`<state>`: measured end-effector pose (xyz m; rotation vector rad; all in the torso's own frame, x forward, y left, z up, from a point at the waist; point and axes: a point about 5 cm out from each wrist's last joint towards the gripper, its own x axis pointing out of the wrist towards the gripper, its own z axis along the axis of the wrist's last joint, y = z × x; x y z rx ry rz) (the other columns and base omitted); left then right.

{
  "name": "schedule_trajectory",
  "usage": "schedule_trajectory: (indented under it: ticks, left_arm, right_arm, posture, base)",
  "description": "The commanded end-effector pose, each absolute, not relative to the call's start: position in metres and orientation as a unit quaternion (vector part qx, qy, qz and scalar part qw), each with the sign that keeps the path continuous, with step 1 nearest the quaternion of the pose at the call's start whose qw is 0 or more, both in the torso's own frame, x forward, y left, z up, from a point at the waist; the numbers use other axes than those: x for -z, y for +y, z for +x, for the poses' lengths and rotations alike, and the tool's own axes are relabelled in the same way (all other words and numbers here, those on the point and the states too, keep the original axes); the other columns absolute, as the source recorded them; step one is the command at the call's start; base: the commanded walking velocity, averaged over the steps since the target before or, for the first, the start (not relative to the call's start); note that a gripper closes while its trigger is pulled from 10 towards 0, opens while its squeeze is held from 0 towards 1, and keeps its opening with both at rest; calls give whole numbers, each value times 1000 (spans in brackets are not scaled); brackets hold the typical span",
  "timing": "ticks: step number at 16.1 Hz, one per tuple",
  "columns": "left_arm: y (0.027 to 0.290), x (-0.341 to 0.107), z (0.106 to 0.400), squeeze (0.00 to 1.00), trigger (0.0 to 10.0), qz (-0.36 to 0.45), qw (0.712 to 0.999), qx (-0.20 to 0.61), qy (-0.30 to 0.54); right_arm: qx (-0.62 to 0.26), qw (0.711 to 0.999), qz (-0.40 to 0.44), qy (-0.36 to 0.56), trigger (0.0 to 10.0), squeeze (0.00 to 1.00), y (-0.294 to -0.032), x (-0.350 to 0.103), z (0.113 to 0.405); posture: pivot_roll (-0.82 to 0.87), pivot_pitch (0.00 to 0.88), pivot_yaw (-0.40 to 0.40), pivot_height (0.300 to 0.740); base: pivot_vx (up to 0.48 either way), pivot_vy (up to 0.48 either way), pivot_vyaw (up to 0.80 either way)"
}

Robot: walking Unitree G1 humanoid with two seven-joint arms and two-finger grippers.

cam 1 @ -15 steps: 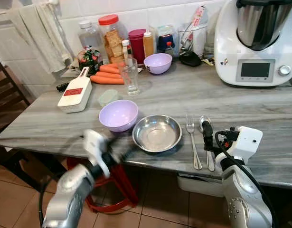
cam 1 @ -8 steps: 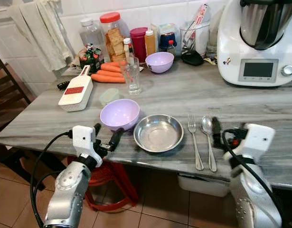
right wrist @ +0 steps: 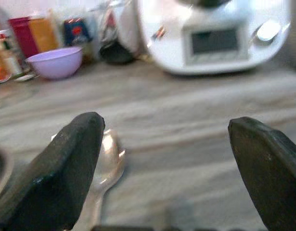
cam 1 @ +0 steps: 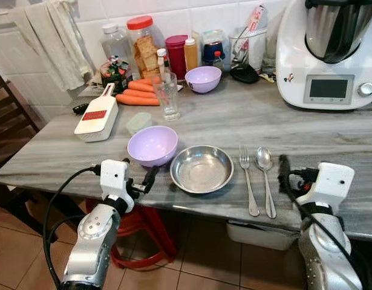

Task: Setting the table

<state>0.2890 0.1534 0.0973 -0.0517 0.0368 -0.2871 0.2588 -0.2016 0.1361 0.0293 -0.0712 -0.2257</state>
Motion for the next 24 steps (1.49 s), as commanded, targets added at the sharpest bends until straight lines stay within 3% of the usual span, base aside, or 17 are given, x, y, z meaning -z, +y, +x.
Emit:
schedule_trajectory:
  ticks: [1, 2, 12, 24]
  left_arm:
    - [157, -97, 292, 0, 10000, -16, 990, 137, 24]
    - [157, -97, 292, 0, 10000, -16, 990, 137, 24]
    - [154, -94, 294, 0, 10000, -17, 990, 137, 30]
    - [152, -93, 297, 0, 10000, -19, 989, 144, 31]
  right_arm:
    - [89, 993, 70, -18, 10000, 0, -194, -135, 258]
    - [77, 996, 37, -27, 10000, 0, -192, -138, 258]
    - [91, 995, 6, -32, 10000, 0, -191, -132, 262]
    - [58, 998, 34, -7, 10000, 0, -186, -123, 260]
  posture:
    - [-163, 0, 167, 740]
    - [-163, 0, 167, 740]
    - [-166, 0, 159, 740]
    - [-170, 0, 154, 740]
  base:
    - [0, 0, 0]
    - [0, 0, 0]
    - [-255, 0, 0]
    - [-292, 0, 0]
